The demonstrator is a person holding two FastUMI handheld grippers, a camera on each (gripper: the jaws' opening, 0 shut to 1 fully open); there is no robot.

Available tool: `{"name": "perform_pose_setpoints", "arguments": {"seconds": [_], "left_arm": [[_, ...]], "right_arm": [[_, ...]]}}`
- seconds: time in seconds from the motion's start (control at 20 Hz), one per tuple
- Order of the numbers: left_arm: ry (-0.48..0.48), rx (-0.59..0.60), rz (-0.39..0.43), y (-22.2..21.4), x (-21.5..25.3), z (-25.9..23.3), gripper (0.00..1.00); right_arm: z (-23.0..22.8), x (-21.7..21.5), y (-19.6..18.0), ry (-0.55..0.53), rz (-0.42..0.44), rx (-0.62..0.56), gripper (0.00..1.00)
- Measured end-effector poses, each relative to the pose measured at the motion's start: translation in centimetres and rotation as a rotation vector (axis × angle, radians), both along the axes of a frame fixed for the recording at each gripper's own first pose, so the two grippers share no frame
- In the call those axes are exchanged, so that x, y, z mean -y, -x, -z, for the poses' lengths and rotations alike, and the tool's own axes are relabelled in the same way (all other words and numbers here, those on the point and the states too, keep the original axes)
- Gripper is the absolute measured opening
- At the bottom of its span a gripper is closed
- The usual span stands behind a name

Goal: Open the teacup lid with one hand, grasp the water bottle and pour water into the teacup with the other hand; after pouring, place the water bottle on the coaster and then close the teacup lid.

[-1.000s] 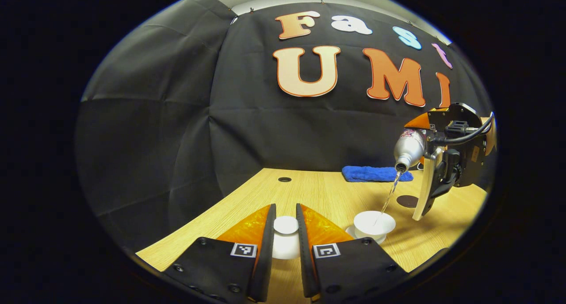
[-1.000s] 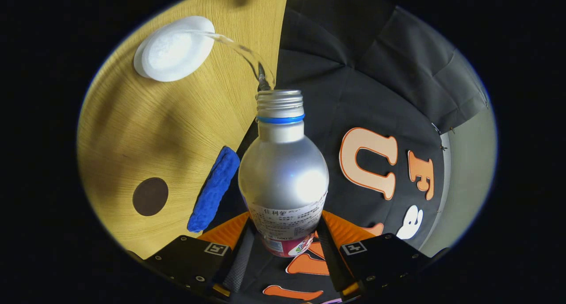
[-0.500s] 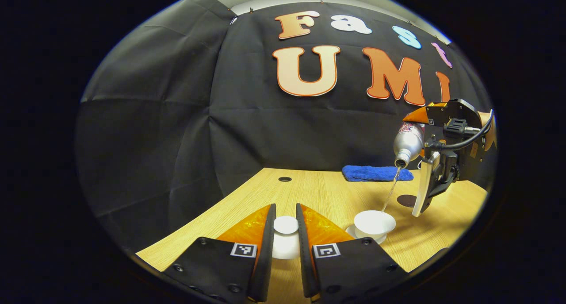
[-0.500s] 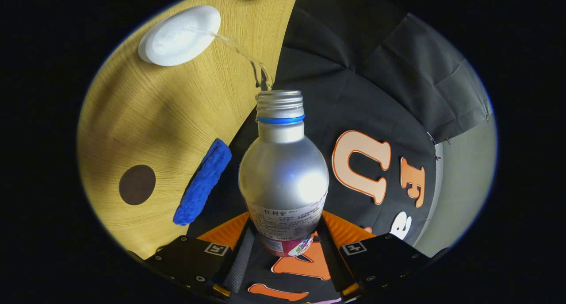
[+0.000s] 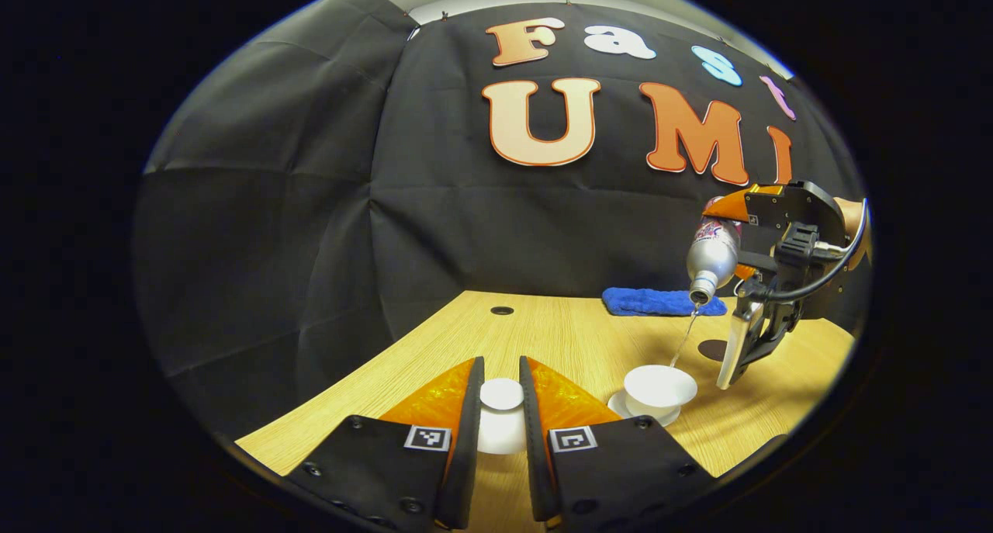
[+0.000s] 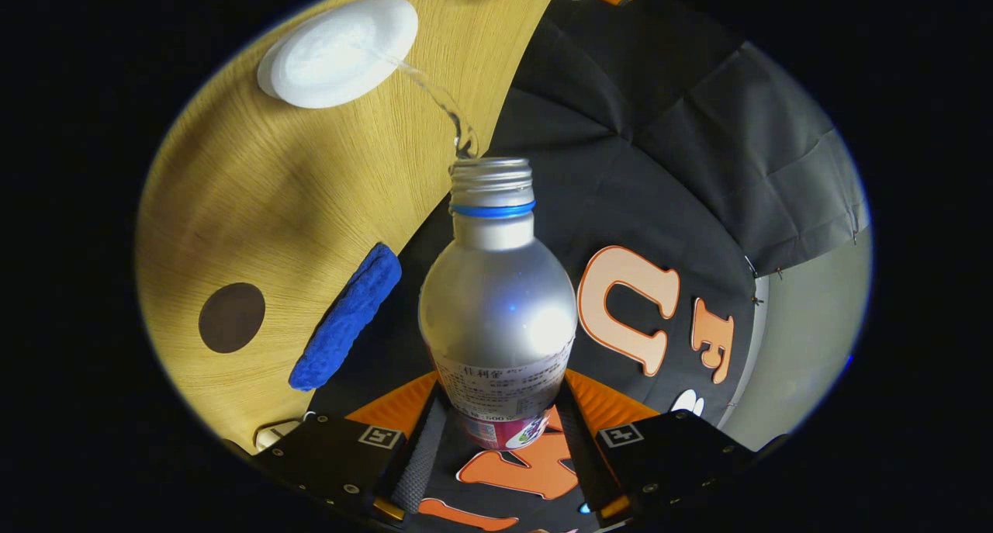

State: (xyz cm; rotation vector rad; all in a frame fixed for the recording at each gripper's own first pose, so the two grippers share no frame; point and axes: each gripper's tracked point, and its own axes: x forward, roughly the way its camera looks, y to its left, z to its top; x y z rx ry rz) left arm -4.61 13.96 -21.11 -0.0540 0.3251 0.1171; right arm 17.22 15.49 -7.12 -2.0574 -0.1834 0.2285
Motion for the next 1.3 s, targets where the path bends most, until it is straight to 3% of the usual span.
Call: {"name": "perform_pose_setpoints", "arguments": {"seconds": [0.3,0.35,0.55,0.8,0.95,1.05,1.3], "left_arm": [[-0.002,0.001,-0.008,0.2,-0.3,0.3,0.33],[0.002,0.0,-0.006,0.1,-0.3,0.2,0.33],[-0.005,0.002,-0.004,0.3,-0.3,0.1,0.29],[-0.012,0.011,0.002,0.4,0.1,-0.1,0.33],[-0.022,0.024,0.01,0.3,0.6,-0.5,0.29],[-0.013,0.036,0.012,0.2,0.9,-0.9,0.33],[-0.008,0.052,0.022,-0.2,1.8,-2.0,0.32]], "right_arm": [[1.2,-0.8,0.1,0.037,-0.018,-0.008,0.77],[1.6,-1.0,0.2,0.045,-0.025,-0.014,0.73],[3.8,-1.5,0.9,0.06,-0.038,-0.078,0.77],[4.8,-2.0,1.4,0.024,-0.035,-0.098,0.77],[5.4,-1.7,1.8,-0.056,-0.015,-0.131,0.77],[5.9,-1.4,2.0,-0.126,0.008,-0.176,0.77],[7.5,0.5,2.7,-0.422,0.113,-0.337,0.78]]}}
